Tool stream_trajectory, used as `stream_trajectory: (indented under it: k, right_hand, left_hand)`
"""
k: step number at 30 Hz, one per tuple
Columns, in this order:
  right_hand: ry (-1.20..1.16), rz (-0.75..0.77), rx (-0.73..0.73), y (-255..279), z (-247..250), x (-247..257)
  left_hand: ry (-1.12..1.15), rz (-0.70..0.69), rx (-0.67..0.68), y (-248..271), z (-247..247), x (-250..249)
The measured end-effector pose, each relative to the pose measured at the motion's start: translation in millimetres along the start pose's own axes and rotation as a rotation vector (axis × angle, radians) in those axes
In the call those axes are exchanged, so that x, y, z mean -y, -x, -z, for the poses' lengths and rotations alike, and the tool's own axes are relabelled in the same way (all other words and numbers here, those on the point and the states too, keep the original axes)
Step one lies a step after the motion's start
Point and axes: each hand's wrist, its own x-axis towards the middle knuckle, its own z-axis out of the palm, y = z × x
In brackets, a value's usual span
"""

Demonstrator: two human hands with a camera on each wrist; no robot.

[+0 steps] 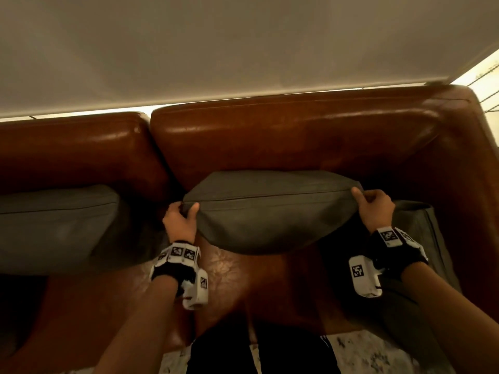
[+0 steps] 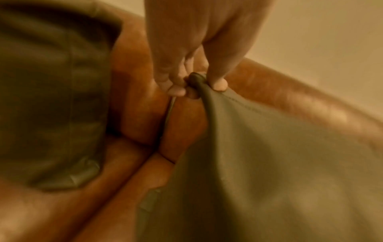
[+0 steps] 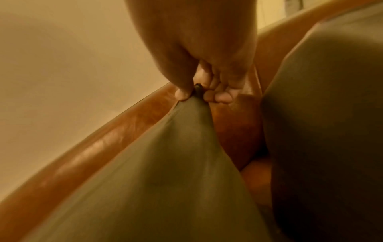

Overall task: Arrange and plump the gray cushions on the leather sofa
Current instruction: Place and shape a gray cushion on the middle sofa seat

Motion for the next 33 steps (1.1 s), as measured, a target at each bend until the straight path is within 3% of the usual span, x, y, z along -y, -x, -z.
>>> stream_trajectory:
  k: [4, 9, 14, 18, 20, 28, 30, 33]
  right_hand:
    - [-0.015, 0.056, 0.031, -2.9, 13.9, 5.6]
    - [0.021, -0.030, 0.109, -1.8, 4.6, 11.1]
    - [-0.024, -0.065, 0.069, -2.2, 1.3, 15.5]
    - [-0.113, -0.162, 0.121, -1.9, -4.0, 18.6]
    - [-0.154, -0.203, 0.112, -3.6, -9.4, 21.2]
    - [-0.468, -0.351, 0.183, -10.8, -1.9, 17.3]
    - [-0.440, -0.387, 0.172, -12.2, -6.1, 16.1]
    - [-0.215, -0.324, 0.145, -23.9, -12.8, 19.1]
  left_hand:
    - [0.153, -0.030, -0.051, -2.5, 29.0, -4.5]
    - [0.222, 0.014, 0.126, -11.1, 35.5, 3.3]
    - [0.551, 0.298, 0.279, -17.8, 40.3, -0.7]
    - [0.615, 0.440, 0.204, -18.2, 35.7, -9.6]
    - [0.568, 0.450, 0.173, -24.1, 35.3, -14.9]
    - [0.632, 0.503, 0.272, -44.4, 45.5, -17.6]
    - [0.670, 0.482, 0.280, -42.7, 43.3, -17.3]
    - [0.624, 0.431, 0.254, -44.6, 38.7, -17.7]
